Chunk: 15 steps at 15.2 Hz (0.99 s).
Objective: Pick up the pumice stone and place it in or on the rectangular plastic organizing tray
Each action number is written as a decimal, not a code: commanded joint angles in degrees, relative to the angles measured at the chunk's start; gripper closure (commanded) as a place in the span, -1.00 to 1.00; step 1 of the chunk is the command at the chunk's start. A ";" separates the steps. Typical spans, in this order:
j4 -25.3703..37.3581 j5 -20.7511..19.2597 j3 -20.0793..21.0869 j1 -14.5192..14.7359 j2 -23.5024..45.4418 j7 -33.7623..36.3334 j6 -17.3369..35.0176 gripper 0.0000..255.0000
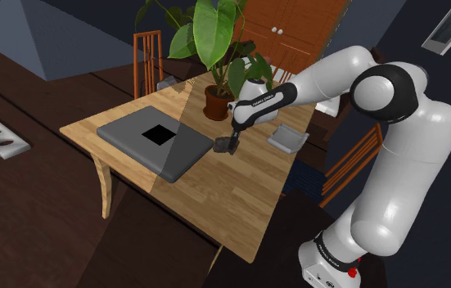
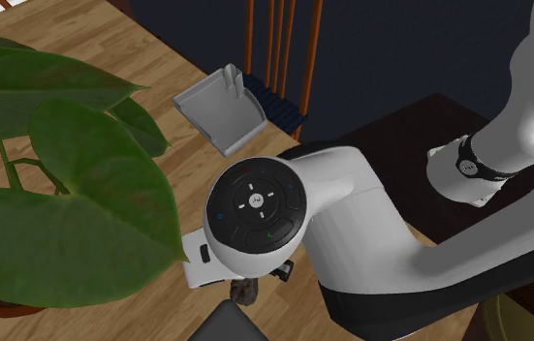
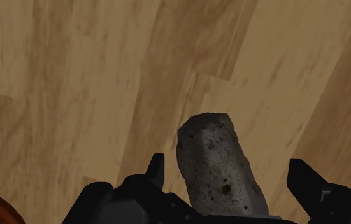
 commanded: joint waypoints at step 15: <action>-0.01 0.04 0.01 -0.02 0.11 -0.03 0.14 1.00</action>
